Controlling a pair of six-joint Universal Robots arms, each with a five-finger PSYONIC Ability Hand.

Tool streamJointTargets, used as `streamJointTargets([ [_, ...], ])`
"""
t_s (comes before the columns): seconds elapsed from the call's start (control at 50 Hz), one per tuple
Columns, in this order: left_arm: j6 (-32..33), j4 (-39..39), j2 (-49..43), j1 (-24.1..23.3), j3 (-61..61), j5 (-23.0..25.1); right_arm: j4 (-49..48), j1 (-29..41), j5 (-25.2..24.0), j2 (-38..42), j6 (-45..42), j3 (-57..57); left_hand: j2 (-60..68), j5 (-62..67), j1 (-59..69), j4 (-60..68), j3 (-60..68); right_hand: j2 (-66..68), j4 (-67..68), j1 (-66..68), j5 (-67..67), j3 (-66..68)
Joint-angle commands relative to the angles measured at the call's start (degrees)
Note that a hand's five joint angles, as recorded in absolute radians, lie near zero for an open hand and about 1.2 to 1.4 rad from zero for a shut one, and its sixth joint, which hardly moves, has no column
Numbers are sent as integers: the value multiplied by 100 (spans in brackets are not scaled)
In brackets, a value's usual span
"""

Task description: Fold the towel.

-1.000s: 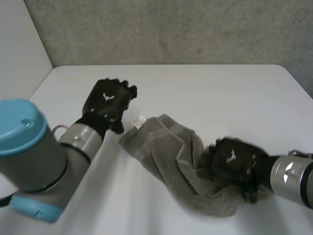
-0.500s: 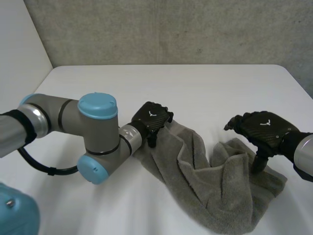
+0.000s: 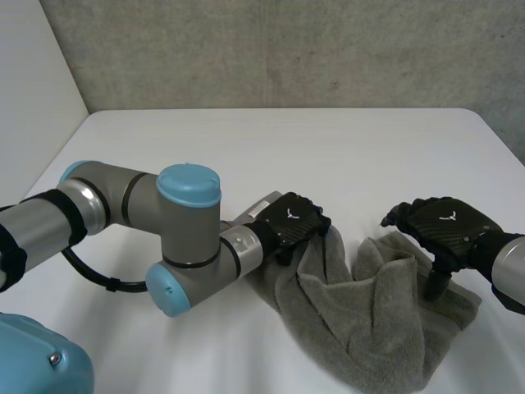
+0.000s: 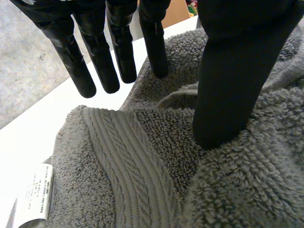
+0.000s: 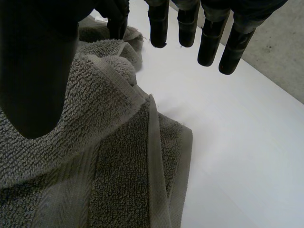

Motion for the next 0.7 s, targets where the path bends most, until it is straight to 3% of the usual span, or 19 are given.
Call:
streamJointTargets([
  [0.02,71,-4,-35,-78,7,-18,4,24,-26,-3,-38,61,807,809,802,807,807,-416,-459,-326,-345,-387],
  [0.16,537,-83,-88,-69,-54,-80,30,76,-43,6,-55,114,926,928,921,927,926,-416,-459,-326,-345,-387],
  [0.42,1767,-294,262,176,-686,-1213,-13,85,-122,252,-152,185,858,860,853,858,858,-240,-283,-150,-169,-210],
  [0.46,1785,-294,342,220,-826,-1213,-5,94,-53,611,-310,159,1109,1110,1104,1109,1109,1481,1438,1571,1552,1511],
  [0.48,1785,-294,395,238,-950,-1205,-5,94,-52,613,-310,158,1644,1646,1639,1645,1644,1493,1450,1583,1564,1522],
  [0.5,1785,-294,395,238,-951,-1205,13,103,-35,743,-380,115,1649,1651,1644,1650,1649,2958,2915,3048,3029,2988],
  [0.52,1785,-294,447,238,-1055,-1196,13,103,-35,744,-381,114,2382,2384,2377,2383,2382,2973,2930,3063,3044,3003],
  [0.54,1785,-294,448,238,-1056,-1196,39,94,-8,814,-433,54,2390,2391,2385,2390,2390,4572,4529,4662,4643,4602],
  [0.56,1785,-294,517,238,-1126,-1196,66,120,9,850,-451,-43,3306,3307,3301,3306,3306,6564,6520,6654,6635,6593],
  [0.62,1803,-268,614,230,-1162,-1231,57,225,10,894,-407,-376,4786,4788,4781,4787,4786,6584,6541,6674,6655,6613],
  [0.7,1803,-65,720,265,-977,-1275,-170,392,70,903,-259,-981,4793,4794,4788,4793,4793,6584,6541,6674,6655,6613],
])
